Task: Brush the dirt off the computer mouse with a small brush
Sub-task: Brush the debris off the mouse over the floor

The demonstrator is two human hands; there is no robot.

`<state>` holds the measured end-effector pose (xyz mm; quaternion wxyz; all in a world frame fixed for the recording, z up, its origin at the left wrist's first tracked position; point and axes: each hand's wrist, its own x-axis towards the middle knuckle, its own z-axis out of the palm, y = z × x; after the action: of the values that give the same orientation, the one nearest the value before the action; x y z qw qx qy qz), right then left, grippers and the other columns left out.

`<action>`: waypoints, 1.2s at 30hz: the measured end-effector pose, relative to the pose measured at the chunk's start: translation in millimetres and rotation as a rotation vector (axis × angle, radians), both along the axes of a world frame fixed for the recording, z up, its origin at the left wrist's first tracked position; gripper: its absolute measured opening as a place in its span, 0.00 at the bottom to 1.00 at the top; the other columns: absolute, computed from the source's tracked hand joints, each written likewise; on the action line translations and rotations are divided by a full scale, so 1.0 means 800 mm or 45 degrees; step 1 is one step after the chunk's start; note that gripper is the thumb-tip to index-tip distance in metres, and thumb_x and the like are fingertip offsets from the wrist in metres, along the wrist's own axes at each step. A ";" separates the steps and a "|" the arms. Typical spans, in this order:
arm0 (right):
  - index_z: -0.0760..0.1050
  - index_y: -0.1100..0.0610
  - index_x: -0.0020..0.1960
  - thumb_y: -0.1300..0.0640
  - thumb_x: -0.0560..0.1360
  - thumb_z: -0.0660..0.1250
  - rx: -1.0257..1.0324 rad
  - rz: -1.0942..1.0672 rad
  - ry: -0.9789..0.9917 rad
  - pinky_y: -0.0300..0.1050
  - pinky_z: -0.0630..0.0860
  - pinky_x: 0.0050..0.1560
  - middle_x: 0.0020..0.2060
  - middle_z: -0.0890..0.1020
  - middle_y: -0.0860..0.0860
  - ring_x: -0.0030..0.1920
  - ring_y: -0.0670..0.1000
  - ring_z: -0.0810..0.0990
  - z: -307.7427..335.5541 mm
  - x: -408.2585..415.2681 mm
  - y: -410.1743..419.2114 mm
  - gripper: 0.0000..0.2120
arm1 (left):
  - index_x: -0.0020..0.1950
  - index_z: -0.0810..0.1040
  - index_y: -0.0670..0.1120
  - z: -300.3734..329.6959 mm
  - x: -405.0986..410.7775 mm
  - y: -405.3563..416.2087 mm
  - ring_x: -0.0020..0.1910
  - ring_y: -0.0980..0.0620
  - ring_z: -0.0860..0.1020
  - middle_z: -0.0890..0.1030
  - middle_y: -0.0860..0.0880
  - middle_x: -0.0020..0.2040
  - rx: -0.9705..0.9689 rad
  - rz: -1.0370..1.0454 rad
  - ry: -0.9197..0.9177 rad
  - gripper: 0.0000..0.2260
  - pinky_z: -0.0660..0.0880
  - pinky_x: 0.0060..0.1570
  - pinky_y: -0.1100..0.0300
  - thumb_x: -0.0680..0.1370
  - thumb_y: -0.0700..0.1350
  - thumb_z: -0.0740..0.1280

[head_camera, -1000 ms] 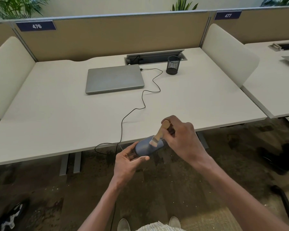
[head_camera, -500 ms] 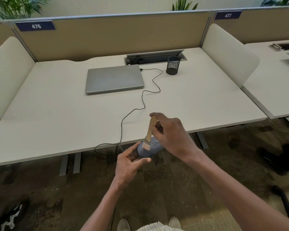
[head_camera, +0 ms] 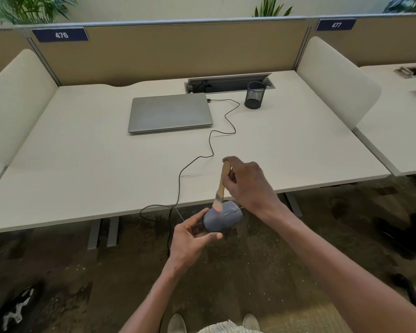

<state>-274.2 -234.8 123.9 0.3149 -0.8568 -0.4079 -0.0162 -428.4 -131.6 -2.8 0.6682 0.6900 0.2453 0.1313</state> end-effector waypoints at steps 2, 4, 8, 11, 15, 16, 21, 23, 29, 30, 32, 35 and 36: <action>0.76 0.61 0.64 0.61 0.78 0.67 0.022 -0.034 -0.003 0.48 0.79 0.37 0.33 0.82 0.53 0.31 0.53 0.79 0.002 0.003 0.000 0.14 | 0.70 0.77 0.45 -0.001 -0.002 0.001 0.59 0.53 0.83 0.83 0.49 0.61 -0.009 -0.003 -0.004 0.35 0.81 0.58 0.47 0.64 0.42 0.83; 0.76 0.62 0.63 0.61 0.78 0.67 0.069 -0.058 0.055 0.53 0.82 0.41 0.36 0.84 0.55 0.34 0.55 0.83 0.001 0.003 0.004 0.14 | 0.69 0.77 0.47 0.001 -0.001 0.002 0.59 0.53 0.83 0.84 0.50 0.61 -0.011 -0.008 -0.015 0.34 0.81 0.58 0.48 0.64 0.42 0.83; 0.76 0.62 0.63 0.61 0.78 0.67 0.047 -0.116 0.172 0.56 0.83 0.45 0.37 0.85 0.57 0.38 0.58 0.85 -0.004 0.006 0.009 0.14 | 0.67 0.77 0.52 0.008 0.000 0.001 0.59 0.54 0.83 0.84 0.51 0.61 -0.027 -0.008 -0.041 0.33 0.81 0.58 0.51 0.64 0.43 0.82; 0.77 0.63 0.63 0.61 0.77 0.67 -0.023 -0.201 0.211 0.54 0.83 0.48 0.40 0.86 0.58 0.40 0.57 0.86 -0.005 0.021 0.006 0.15 | 0.68 0.77 0.50 0.006 -0.004 0.003 0.61 0.52 0.82 0.84 0.51 0.62 -0.027 -0.023 -0.047 0.33 0.81 0.59 0.51 0.65 0.42 0.83; 0.77 0.63 0.59 0.62 0.76 0.67 -0.133 -0.304 0.248 0.54 0.81 0.50 0.40 0.85 0.58 0.42 0.58 0.85 -0.004 0.041 -0.001 0.13 | 0.69 0.77 0.49 -0.003 -0.008 0.003 0.63 0.50 0.81 0.82 0.48 0.63 -0.038 -0.038 -0.034 0.33 0.79 0.61 0.48 0.66 0.40 0.82; 0.77 0.64 0.58 0.62 0.76 0.67 -0.156 -0.317 0.245 0.54 0.81 0.49 0.41 0.85 0.58 0.42 0.59 0.85 -0.004 0.045 -0.003 0.12 | 0.69 0.77 0.49 -0.005 -0.009 0.003 0.63 0.50 0.81 0.82 0.48 0.64 -0.039 -0.041 -0.030 0.32 0.79 0.61 0.48 0.66 0.39 0.82; 0.77 0.64 0.54 0.62 0.76 0.66 -0.215 -0.374 0.126 0.53 0.80 0.47 0.41 0.84 0.59 0.43 0.61 0.83 -0.003 0.054 -0.009 0.09 | 0.68 0.77 0.51 -0.007 -0.012 0.003 0.63 0.50 0.81 0.82 0.48 0.64 -0.036 -0.037 -0.035 0.33 0.80 0.60 0.52 0.65 0.43 0.82; 0.77 0.63 0.57 0.62 0.76 0.66 -0.157 -0.369 0.088 0.53 0.80 0.48 0.41 0.84 0.59 0.43 0.61 0.84 -0.002 0.053 -0.008 0.10 | 0.68 0.77 0.50 -0.007 -0.012 0.006 0.63 0.50 0.81 0.82 0.48 0.64 -0.040 -0.026 -0.040 0.33 0.80 0.60 0.52 0.65 0.43 0.82; 0.77 0.63 0.60 0.63 0.76 0.66 -0.016 -0.295 0.259 0.55 0.82 0.47 0.38 0.85 0.58 0.40 0.59 0.85 -0.008 0.040 -0.008 0.13 | 0.67 0.78 0.53 -0.007 -0.008 0.009 0.63 0.50 0.81 0.82 0.48 0.63 -0.040 -0.043 -0.048 0.32 0.80 0.60 0.53 0.64 0.43 0.82; 0.77 0.63 0.61 0.62 0.77 0.66 -0.033 -0.319 0.229 0.53 0.81 0.46 0.39 0.84 0.57 0.40 0.58 0.84 -0.010 0.041 -0.011 0.13 | 0.67 0.77 0.52 -0.007 -0.009 0.009 0.63 0.50 0.81 0.82 0.48 0.64 -0.041 -0.045 -0.049 0.32 0.80 0.60 0.52 0.64 0.43 0.82; 0.77 0.63 0.62 0.62 0.77 0.65 -0.067 -0.368 0.132 0.47 0.77 0.43 0.38 0.83 0.55 0.38 0.57 0.81 -0.009 0.042 -0.017 0.14 | 0.69 0.77 0.49 -0.009 -0.009 0.008 0.64 0.50 0.81 0.82 0.48 0.64 -0.041 -0.044 -0.044 0.34 0.80 0.61 0.50 0.65 0.44 0.82; 0.76 0.62 0.64 0.62 0.77 0.67 0.056 -0.330 0.170 0.54 0.82 0.44 0.37 0.84 0.56 0.37 0.57 0.84 -0.003 0.033 -0.022 0.16 | 0.70 0.76 0.48 -0.010 -0.010 0.007 0.63 0.50 0.81 0.82 0.48 0.64 -0.047 -0.036 -0.049 0.34 0.79 0.61 0.48 0.65 0.43 0.82; 0.76 0.61 0.64 0.62 0.77 0.68 0.129 -0.292 0.225 0.55 0.83 0.44 0.37 0.85 0.56 0.36 0.56 0.85 -0.001 0.026 -0.022 0.16 | 0.69 0.77 0.49 -0.010 -0.009 0.008 0.63 0.50 0.81 0.82 0.48 0.63 -0.053 -0.040 -0.054 0.33 0.80 0.61 0.48 0.65 0.42 0.82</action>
<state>-253.3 -252.5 123.2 0.3884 -0.8790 -0.2767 0.0028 -435.5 -125.5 -10.8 0.6894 0.6769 0.2229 0.1302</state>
